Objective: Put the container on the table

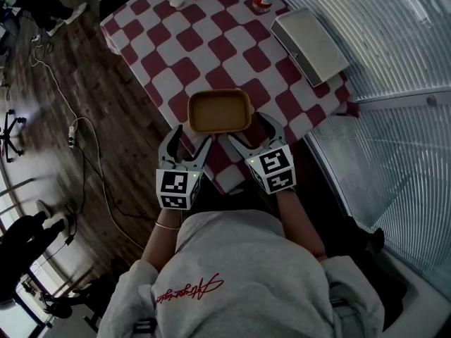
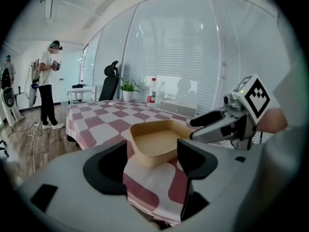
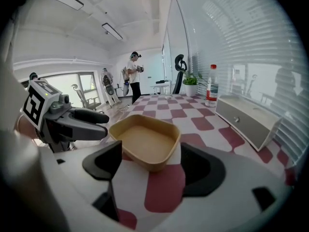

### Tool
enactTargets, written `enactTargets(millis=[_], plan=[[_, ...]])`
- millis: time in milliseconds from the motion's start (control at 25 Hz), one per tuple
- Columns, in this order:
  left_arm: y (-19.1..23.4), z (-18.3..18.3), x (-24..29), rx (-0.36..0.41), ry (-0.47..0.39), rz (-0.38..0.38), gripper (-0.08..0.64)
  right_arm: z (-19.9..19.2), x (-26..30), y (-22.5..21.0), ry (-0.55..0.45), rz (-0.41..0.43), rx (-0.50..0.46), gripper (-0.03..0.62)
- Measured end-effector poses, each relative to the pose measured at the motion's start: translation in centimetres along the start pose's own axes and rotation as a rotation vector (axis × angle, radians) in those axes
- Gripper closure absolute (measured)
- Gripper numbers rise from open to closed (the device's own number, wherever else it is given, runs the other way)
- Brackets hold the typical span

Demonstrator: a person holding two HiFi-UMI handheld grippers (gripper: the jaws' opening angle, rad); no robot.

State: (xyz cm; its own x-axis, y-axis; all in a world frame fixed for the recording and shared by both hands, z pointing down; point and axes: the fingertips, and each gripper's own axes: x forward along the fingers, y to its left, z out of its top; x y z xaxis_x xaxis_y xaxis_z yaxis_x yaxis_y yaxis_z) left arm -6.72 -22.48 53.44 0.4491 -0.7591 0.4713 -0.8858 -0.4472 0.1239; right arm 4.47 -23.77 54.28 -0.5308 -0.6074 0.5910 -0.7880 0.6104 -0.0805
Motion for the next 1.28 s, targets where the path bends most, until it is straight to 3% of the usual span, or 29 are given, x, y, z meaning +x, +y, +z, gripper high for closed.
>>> enactTargets(millis=[440,1280], plan=[[0.3,1.8,-0.1,-0.041,-0.043,0.018,0.241,2.6,-0.5,0.1,-0.064,0.014,0.015,0.227],[-0.2,8.5,-0.4,-0.013,-0.131,0.019,0.241,9.2,-2.2,-1.0,-0.208,0.004,0.025,0.229]])
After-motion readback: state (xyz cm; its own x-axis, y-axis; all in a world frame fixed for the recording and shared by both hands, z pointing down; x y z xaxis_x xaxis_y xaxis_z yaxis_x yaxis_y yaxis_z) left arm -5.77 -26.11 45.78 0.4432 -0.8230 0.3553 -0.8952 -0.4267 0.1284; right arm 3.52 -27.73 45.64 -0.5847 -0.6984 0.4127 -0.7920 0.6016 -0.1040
